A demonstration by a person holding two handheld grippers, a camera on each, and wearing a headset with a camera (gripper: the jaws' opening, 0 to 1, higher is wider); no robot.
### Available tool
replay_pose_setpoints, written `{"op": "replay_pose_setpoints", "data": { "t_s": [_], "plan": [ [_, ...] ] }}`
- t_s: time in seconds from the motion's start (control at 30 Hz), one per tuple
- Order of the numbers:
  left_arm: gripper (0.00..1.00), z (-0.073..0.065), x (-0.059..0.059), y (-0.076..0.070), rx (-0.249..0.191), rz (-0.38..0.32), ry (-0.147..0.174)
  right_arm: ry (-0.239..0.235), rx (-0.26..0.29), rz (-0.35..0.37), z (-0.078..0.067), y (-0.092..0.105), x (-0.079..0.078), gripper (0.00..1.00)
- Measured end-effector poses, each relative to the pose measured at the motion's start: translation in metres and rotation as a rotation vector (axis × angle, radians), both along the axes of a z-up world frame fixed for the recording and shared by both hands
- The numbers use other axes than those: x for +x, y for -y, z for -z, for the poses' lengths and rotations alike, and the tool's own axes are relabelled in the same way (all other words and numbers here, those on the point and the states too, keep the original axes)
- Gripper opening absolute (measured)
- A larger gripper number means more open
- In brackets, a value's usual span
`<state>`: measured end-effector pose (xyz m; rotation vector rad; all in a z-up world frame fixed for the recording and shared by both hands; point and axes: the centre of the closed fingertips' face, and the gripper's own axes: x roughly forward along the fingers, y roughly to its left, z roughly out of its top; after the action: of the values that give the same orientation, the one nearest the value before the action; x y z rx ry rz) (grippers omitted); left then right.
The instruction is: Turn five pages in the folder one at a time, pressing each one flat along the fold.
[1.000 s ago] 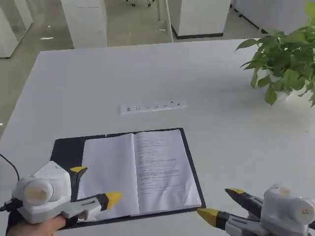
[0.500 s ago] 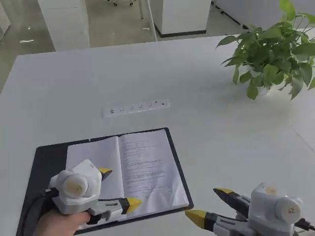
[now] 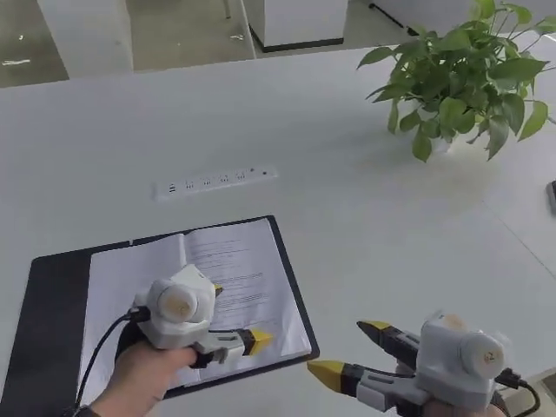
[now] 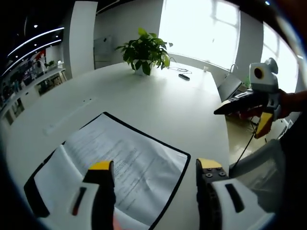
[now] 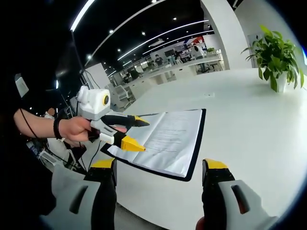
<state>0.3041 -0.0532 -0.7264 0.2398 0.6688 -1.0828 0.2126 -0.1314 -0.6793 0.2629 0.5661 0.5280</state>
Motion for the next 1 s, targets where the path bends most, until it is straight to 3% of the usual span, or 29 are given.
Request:
{"op": "replay_pose_setpoints", "data": {
  "t_s": [0.23,0.63,0.73,0.83,0.93,1.0],
  "plan": [
    [0.69,0.031,0.0,0.029,0.029,-0.012,-0.025,-0.009,0.008,0.001,0.003,0.003,-0.003,0.71],
    [0.71,0.065,0.006,0.048,0.095,-0.075,-0.034,-0.044,0.006,-0.013,0.015,0.008,-0.013,0.71],
    [0.72,0.073,0.005,0.05,0.125,-0.074,-0.02,-0.055,0.012,-0.011,0.018,0.01,-0.015,0.71],
    [0.74,0.082,0.005,0.051,0.144,-0.078,-0.027,-0.057,0.014,-0.013,0.018,0.009,-0.015,0.71],
    [0.73,0.084,0.006,0.05,0.182,-0.078,0.024,-0.056,0.003,-0.024,0.019,0.008,-0.014,0.71],
    [0.73,0.085,0.005,0.05,0.183,-0.079,0.036,-0.054,0.008,-0.022,0.019,0.009,-0.012,0.71]
  ]
}}
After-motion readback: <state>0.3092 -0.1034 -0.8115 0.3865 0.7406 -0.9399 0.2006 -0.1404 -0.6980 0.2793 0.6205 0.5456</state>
